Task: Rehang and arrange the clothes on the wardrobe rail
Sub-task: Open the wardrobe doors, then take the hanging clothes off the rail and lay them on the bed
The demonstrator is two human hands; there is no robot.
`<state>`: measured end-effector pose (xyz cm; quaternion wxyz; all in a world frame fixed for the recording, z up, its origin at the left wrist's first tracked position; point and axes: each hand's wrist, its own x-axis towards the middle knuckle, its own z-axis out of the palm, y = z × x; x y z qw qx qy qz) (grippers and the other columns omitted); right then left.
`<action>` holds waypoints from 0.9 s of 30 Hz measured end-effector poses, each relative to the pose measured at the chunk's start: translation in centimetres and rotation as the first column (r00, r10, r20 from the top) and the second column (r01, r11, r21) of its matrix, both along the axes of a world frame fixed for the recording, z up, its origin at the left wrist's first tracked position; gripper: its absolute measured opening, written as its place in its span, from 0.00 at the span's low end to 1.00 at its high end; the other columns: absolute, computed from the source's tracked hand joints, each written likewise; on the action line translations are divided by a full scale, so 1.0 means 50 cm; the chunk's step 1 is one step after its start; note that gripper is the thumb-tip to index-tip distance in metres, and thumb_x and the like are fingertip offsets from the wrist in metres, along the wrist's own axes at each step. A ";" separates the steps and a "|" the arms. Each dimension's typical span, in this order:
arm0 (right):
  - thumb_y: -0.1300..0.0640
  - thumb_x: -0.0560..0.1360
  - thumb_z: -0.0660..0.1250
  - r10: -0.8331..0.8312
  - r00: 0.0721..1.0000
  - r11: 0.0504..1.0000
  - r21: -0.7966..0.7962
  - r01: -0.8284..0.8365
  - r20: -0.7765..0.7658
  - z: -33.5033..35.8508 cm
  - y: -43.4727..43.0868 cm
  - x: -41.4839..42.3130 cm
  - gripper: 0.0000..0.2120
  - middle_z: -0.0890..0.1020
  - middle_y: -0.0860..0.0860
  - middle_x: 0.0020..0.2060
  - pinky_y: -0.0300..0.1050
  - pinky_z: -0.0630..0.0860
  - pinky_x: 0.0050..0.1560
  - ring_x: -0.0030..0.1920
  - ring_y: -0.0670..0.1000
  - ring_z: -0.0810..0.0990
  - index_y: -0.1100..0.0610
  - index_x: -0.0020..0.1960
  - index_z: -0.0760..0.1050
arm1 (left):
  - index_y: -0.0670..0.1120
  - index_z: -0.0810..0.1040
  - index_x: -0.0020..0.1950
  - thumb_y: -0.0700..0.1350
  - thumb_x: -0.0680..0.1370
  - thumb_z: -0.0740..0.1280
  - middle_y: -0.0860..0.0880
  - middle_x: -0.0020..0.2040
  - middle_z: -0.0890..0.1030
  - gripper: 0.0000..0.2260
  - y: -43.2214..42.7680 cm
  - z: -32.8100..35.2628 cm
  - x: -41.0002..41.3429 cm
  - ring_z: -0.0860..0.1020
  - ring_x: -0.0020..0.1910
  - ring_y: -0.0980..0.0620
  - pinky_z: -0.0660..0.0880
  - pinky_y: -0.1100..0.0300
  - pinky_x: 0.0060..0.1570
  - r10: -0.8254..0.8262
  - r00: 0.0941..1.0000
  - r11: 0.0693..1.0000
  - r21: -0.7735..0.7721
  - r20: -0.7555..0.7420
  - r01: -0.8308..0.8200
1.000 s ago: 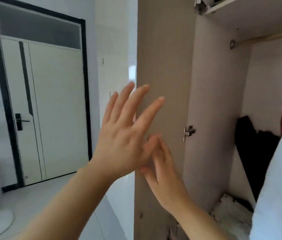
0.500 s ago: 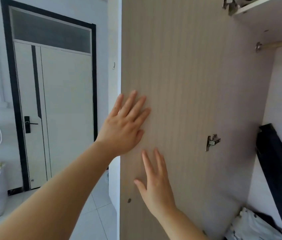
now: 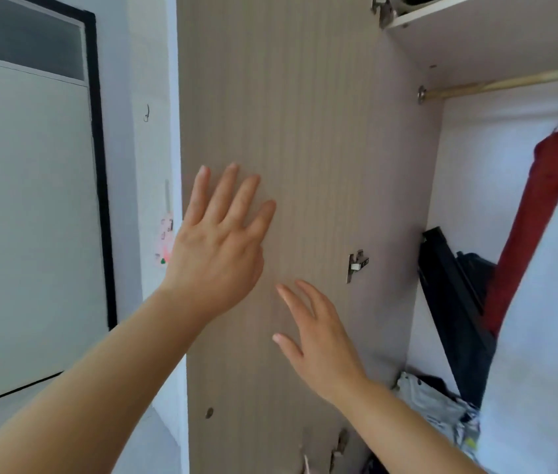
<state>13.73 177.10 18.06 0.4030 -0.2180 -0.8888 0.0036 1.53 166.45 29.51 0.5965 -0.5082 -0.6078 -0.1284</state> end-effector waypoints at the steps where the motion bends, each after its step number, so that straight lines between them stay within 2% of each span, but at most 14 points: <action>1: 0.44 0.74 0.55 -0.048 0.999 0.999 0.019 0.049 -0.021 0.008 0.014 0.023 0.27 0.68 0.57 0.68 0.47 0.65 0.65 0.67 0.52 0.63 0.49 0.71 0.57 | 0.42 0.76 0.61 0.42 0.68 0.67 0.38 0.64 0.73 0.21 0.010 0.002 0.022 0.66 0.67 0.36 0.47 0.41 0.70 -0.046 0.999 0.999 0.009 0.020 0.046; 3: 0.47 0.76 0.57 -0.133 0.991 0.990 0.041 0.134 -0.028 0.027 0.040 0.073 0.26 0.67 0.55 0.68 0.48 0.67 0.65 0.68 0.52 0.63 0.51 0.72 0.60 | 0.42 0.76 0.60 0.44 0.68 0.65 0.38 0.63 0.73 0.21 0.037 0.006 0.065 0.67 0.66 0.36 0.49 0.41 0.69 -0.144 0.988 0.990 0.020 0.056 0.143; 5: 0.52 0.77 0.61 -0.178 0.984 0.984 0.003 0.178 0.016 0.048 0.061 0.132 0.26 0.61 0.53 0.71 0.47 0.62 0.69 0.71 0.52 0.59 0.52 0.74 0.59 | 0.42 0.76 0.59 0.46 0.68 0.64 0.38 0.62 0.74 0.21 0.073 0.009 0.107 0.69 0.65 0.37 0.50 0.41 0.68 -0.239 0.965 0.971 0.015 0.105 0.239; 8: 0.53 0.77 0.62 -0.262 0.964 0.965 0.023 0.261 0.039 0.077 0.101 0.221 0.26 0.59 0.51 0.72 0.44 0.58 0.70 0.72 0.51 0.57 0.53 0.74 0.58 | 0.42 0.77 0.58 0.49 0.69 0.61 0.39 0.61 0.75 0.21 0.140 0.006 0.168 0.70 0.63 0.37 0.51 0.42 0.68 -0.354 0.912 0.931 -0.011 0.208 0.364; 11: 0.52 0.78 0.60 -0.372 0.927 0.927 0.061 0.369 0.054 0.107 0.151 0.305 0.26 0.58 0.50 0.73 0.42 0.54 0.71 0.73 0.50 0.55 0.53 0.74 0.57 | 0.42 0.76 0.58 0.52 0.69 0.57 0.40 0.61 0.75 0.23 0.216 -0.001 0.232 0.69 0.63 0.39 0.51 0.43 0.67 -0.434 0.841 0.884 -0.026 0.321 0.466; 15: 0.55 0.78 0.61 -0.475 0.877 0.876 0.129 0.465 0.067 0.161 0.229 0.398 0.26 0.60 0.52 0.72 0.46 0.58 0.72 0.71 0.52 0.58 0.54 0.74 0.58 | 0.44 0.75 0.59 0.56 0.69 0.55 0.42 0.60 0.76 0.25 0.325 -0.004 0.315 0.71 0.61 0.41 0.55 0.44 0.67 -0.520 0.722 0.809 -0.007 0.457 0.587; 17: 0.55 0.78 0.61 -0.516 0.853 0.849 0.181 0.497 0.080 0.195 0.276 0.432 0.26 0.60 0.52 0.71 0.43 0.55 0.70 0.71 0.52 0.58 0.54 0.74 0.58 | 0.44 0.75 0.60 0.56 0.70 0.56 0.43 0.59 0.76 0.25 0.379 0.000 0.356 0.73 0.61 0.41 0.60 0.41 0.66 -0.546 0.657 0.778 0.023 0.519 0.628; 20: 0.55 0.78 0.60 -0.564 0.821 0.808 0.268 0.526 0.091 0.247 0.361 0.467 0.26 0.59 0.55 0.72 0.42 0.52 0.71 0.72 0.54 0.56 0.54 0.74 0.57 | 0.45 0.73 0.64 0.53 0.73 0.63 0.45 0.63 0.74 0.22 0.460 0.010 0.406 0.70 0.64 0.43 0.57 0.44 0.68 -0.598 0.534 0.723 0.115 0.598 0.681; 22: 0.57 0.77 0.61 -0.599 0.795 0.770 0.342 0.539 0.094 0.287 0.420 0.477 0.27 0.59 0.57 0.72 0.45 0.51 0.72 0.72 0.56 0.55 0.56 0.74 0.57 | 0.46 0.69 0.68 0.51 0.75 0.65 0.47 0.67 0.70 0.23 0.518 0.023 0.431 0.65 0.68 0.46 0.54 0.48 0.71 -0.618 0.465 0.692 0.158 0.634 0.704; 25: 0.59 0.74 0.63 -0.638 0.763 0.699 0.491 0.520 0.100 0.352 0.503 0.477 0.28 0.62 0.60 0.70 0.52 0.49 0.72 0.71 0.62 0.56 0.59 0.73 0.60 | 0.48 0.65 0.70 0.51 0.76 0.63 0.50 0.69 0.67 0.23 0.596 0.044 0.463 0.62 0.69 0.50 0.52 0.53 0.71 -0.645 0.408 0.667 0.217 0.646 0.713; 27: 0.59 0.74 0.63 -0.686 0.719 0.638 0.569 0.519 0.113 0.394 0.549 0.472 0.30 0.59 0.59 0.72 0.54 0.44 0.73 0.73 0.61 0.53 0.58 0.73 0.58 | 0.48 0.65 0.70 0.51 0.76 0.63 0.50 0.69 0.67 0.23 0.640 0.061 0.479 0.62 0.70 0.51 0.53 0.55 0.70 -0.658 0.360 0.651 0.260 0.661 0.713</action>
